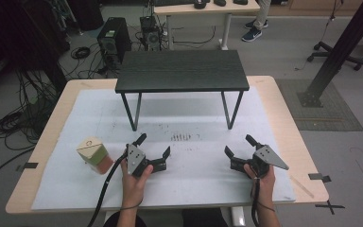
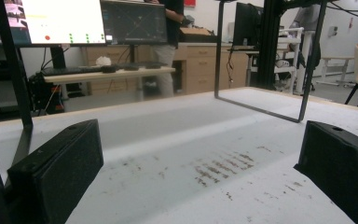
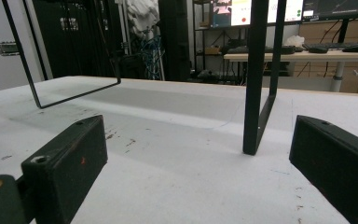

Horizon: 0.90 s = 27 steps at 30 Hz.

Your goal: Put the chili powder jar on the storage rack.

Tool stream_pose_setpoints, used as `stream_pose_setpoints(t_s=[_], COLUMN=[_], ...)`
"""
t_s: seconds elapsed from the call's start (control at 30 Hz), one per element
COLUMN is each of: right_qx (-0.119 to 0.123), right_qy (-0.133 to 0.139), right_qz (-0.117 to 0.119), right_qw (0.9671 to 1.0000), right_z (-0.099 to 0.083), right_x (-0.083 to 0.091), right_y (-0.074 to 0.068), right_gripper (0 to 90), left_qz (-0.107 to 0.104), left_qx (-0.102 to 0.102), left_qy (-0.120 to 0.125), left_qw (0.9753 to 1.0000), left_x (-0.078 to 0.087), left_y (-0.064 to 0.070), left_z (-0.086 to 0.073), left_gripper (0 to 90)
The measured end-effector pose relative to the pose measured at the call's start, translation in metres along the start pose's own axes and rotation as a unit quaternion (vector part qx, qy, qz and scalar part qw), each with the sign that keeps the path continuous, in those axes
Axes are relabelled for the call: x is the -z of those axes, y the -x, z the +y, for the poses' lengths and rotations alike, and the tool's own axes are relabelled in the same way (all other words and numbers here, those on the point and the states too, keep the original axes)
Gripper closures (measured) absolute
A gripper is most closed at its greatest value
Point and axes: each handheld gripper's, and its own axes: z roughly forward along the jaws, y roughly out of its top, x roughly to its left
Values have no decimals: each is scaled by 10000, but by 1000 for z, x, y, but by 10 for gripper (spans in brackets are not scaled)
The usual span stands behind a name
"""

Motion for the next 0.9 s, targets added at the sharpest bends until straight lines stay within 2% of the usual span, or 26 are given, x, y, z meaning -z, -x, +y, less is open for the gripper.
stream_pose_setpoints(t_s=[0.9], right_qx=[3], right_qy=[40], right_qz=[1], right_qw=[10000], right_z=[0], right_x=[0], right_y=[0], right_gripper=[41], left_qz=[10], left_qx=[37], left_qy=[-38], left_qw=[10000], left_x=[0], left_y=[-1], left_z=[0], left_gripper=[2])
